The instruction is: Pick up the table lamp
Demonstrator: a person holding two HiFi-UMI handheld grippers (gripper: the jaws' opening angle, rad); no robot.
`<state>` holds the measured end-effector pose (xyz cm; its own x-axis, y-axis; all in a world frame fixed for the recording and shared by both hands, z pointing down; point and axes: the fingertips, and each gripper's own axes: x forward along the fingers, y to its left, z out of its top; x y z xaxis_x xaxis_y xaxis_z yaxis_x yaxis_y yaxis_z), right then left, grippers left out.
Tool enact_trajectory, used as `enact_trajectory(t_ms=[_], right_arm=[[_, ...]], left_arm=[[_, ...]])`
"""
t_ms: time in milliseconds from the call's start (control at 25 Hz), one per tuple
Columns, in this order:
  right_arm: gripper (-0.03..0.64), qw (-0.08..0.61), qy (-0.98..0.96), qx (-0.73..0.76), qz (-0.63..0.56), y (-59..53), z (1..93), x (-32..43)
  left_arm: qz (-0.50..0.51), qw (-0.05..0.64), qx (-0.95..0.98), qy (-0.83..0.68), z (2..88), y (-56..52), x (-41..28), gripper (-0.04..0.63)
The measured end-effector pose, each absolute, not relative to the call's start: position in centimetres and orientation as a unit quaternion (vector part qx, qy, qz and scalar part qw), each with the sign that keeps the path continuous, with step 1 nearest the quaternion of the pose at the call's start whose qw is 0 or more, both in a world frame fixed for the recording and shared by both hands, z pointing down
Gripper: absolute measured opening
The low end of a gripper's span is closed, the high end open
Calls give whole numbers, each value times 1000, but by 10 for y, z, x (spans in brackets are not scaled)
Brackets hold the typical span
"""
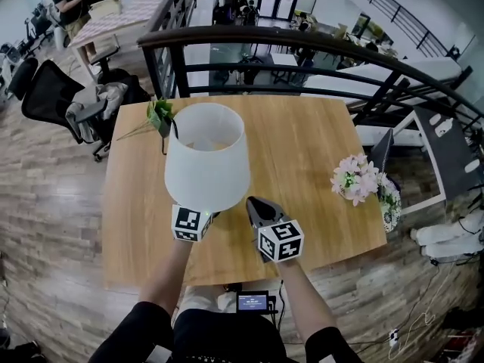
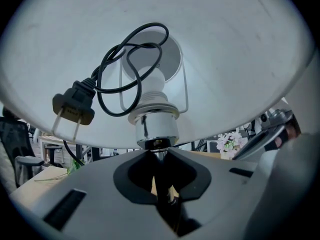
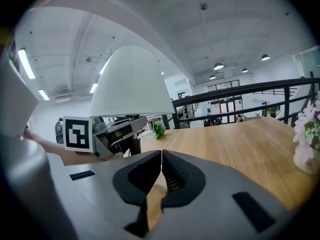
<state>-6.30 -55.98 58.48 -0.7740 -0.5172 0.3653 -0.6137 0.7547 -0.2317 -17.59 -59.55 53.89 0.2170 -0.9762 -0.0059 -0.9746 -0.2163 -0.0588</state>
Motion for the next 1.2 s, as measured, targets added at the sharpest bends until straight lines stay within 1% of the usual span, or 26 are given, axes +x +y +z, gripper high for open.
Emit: enact_trajectory(t_ms=[360, 600, 880, 1200], right_arm=[[29, 124, -927, 319, 152, -547, 531, -54], [29, 118, -932, 310, 144, -533, 523, -58], [29, 113, -937, 298, 140, -522, 519, -59], [29, 106, -941, 287, 147, -484, 524, -37]], left_arm=[[-42, -16, -794, 606, 518, -539, -175, 49], [-45, -38, -798, 599, 522, -517, -165, 49], [-49, -43, -794, 605, 523, -500, -163, 49], [-52, -52, -792, 606, 529, -455, -135, 49]])
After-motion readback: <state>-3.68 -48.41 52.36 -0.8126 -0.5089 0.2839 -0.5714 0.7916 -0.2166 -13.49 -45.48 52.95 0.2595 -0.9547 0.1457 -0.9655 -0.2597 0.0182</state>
